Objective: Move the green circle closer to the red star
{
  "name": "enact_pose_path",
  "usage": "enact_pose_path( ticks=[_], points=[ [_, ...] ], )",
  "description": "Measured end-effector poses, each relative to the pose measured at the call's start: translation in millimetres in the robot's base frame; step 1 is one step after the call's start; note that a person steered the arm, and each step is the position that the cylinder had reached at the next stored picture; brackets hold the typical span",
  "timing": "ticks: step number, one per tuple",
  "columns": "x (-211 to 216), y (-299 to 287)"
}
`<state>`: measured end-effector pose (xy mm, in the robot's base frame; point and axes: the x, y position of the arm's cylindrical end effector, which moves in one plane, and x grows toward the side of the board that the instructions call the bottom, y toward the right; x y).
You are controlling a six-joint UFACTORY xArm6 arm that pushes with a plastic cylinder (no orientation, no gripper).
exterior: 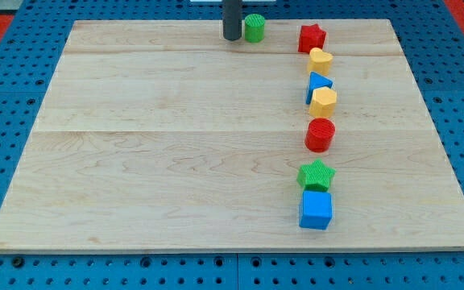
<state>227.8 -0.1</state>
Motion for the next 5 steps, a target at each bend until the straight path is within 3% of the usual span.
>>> enact_pose_path(
  ticks=[2,5],
  points=[
    [-31,11],
    [-31,72]
  ],
)
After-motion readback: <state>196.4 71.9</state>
